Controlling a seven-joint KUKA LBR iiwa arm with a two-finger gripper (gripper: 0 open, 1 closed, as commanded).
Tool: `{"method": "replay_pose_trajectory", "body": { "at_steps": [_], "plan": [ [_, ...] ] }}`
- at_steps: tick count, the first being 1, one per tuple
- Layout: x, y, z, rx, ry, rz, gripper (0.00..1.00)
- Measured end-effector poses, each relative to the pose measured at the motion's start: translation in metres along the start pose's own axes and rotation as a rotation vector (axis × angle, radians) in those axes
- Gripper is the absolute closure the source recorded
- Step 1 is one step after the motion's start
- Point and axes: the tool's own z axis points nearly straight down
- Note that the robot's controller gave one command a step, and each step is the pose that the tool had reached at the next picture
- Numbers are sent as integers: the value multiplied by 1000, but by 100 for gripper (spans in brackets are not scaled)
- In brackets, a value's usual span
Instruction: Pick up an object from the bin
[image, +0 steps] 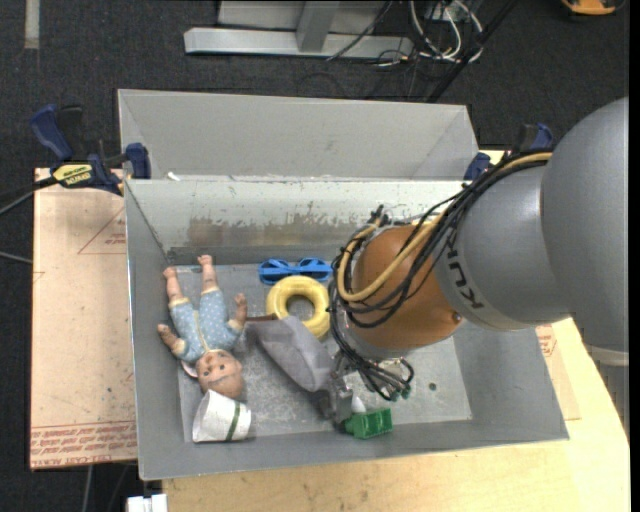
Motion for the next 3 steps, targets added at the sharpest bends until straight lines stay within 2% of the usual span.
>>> {"method": "replay_pose_trajectory", "body": {
  "at_steps": [1, 3],
  "plan": [
    [2, 0, -8, -1, 7, -2, 100],
    [0, 1, -30, -1, 2, 1, 100]
  ]
}}
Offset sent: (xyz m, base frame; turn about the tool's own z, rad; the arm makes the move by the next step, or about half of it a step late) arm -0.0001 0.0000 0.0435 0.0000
